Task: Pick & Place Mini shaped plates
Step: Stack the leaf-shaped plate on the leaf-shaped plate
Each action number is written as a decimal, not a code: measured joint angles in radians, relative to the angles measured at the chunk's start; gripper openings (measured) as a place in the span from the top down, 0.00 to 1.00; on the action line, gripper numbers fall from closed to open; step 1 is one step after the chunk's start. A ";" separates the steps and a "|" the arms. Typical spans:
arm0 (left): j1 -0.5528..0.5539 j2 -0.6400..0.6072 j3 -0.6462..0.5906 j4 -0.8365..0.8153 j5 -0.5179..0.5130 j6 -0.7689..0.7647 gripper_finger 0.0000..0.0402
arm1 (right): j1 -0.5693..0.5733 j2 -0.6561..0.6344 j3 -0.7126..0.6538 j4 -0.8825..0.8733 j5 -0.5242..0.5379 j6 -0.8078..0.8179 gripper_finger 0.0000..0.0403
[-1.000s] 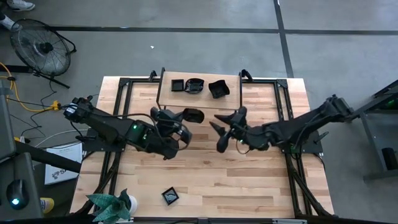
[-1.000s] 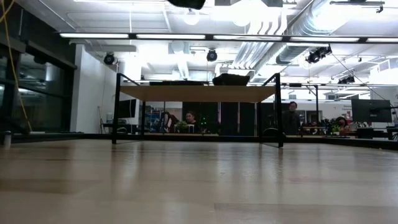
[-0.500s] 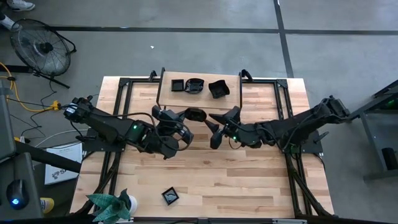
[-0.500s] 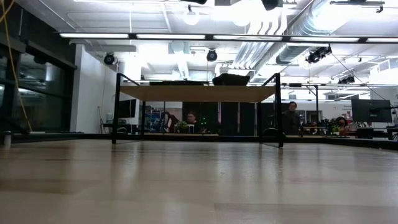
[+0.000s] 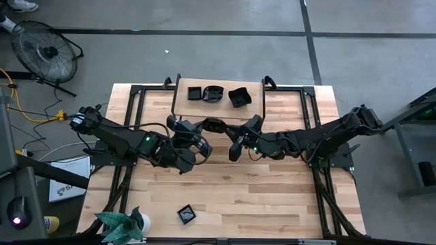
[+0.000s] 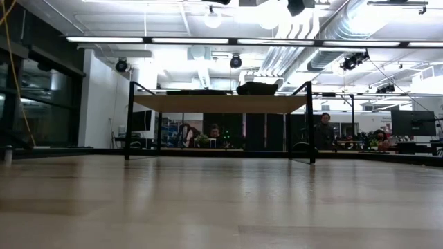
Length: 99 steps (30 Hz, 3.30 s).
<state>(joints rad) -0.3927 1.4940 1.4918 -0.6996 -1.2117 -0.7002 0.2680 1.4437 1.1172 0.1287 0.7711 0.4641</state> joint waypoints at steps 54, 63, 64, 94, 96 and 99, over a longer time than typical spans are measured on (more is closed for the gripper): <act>-0.001 -0.271 -0.001 -0.246 0.377 0.191 0.55 | -0.468 -0.145 0.000 -0.224 -0.639 -0.105 1.00; -0.001 -0.308 0.000 -0.425 0.386 0.045 0.56 | -0.670 -0.070 0.183 -0.433 -0.915 -0.219 1.00; -0.001 -0.308 0.000 -0.437 0.387 0.040 0.56 | -0.681 -0.050 0.228 -0.477 -0.930 -0.252 1.00; -0.133 -0.365 0.000 -0.629 0.508 -0.171 0.56 | -0.800 0.619 1.156 -1.203 -1.016 -0.930 1.00; -0.157 -0.376 0.000 -0.666 0.471 -0.213 0.56 | -0.800 0.620 1.144 -1.174 -1.005 -0.903 1.00; -0.186 -0.394 -0.001 -0.720 0.393 -0.280 0.56 | -0.799 0.621 1.143 -1.170 -0.986 -0.845 1.00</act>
<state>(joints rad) -0.5785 1.0998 1.4910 -1.4200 -0.8183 -0.9803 -0.5312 2.0647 2.2597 -1.0409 -0.2149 -0.3811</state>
